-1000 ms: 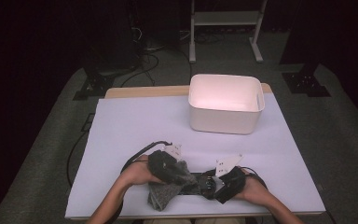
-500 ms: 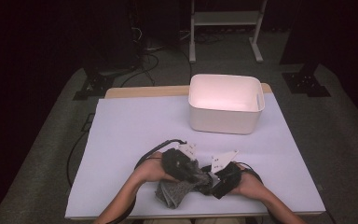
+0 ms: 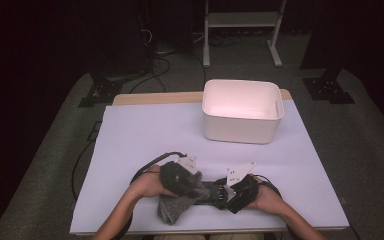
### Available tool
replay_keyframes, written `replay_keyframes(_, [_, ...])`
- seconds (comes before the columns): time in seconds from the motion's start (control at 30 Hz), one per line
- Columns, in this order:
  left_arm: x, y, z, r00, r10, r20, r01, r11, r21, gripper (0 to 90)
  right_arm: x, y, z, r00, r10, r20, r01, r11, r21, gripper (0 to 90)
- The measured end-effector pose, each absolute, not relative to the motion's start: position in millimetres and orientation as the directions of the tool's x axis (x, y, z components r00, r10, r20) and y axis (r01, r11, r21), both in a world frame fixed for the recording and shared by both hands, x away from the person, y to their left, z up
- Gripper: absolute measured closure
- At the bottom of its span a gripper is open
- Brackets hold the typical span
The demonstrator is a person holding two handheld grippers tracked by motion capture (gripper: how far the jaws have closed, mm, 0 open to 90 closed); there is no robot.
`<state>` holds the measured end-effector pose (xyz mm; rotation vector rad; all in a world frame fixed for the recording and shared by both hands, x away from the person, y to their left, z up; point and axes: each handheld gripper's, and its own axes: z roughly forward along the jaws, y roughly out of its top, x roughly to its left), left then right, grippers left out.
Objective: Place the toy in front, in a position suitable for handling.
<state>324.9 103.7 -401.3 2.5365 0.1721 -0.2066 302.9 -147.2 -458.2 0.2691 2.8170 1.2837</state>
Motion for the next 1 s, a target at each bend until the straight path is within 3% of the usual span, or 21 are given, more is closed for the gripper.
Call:
replay_keyframes(0.33, [327.9, 137.9, -405.6, 0.971, 0.154, -0.183, 0.23, -0.809, 0.541, 76.5, 305.1, -147.1, -457.3, -0.985, 0.169, 0.044, 0.144, 0.64, 0.755, 22.1])
replay_keyframes(0.57, [340.9, 126.8, -404.2, 0.971, 0.179, -0.161, 0.239, -0.803, 0.546, 76.3, 305.2, -146.7, -458.4, -0.985, 0.165, 0.042, 0.141, 0.647, 0.75, 22.6])
replay_keyframes(0.83, [342.7, 99.0, -403.0, 0.976, 0.119, -0.181, 0.202, -0.805, 0.558, 76.3, 306.1, -144.6, -460.2, -0.984, 0.174, 0.044, 0.149, 0.653, 0.742, 22.6])
replay_keyframes(1.0, [340.1, 101.7, -402.4, 0.976, 0.118, -0.184, 0.203, -0.805, 0.558, 76.2, 307.0, -145.1, -461.2, -0.983, 0.176, 0.051, 0.154, 0.645, 0.749, 22.5])
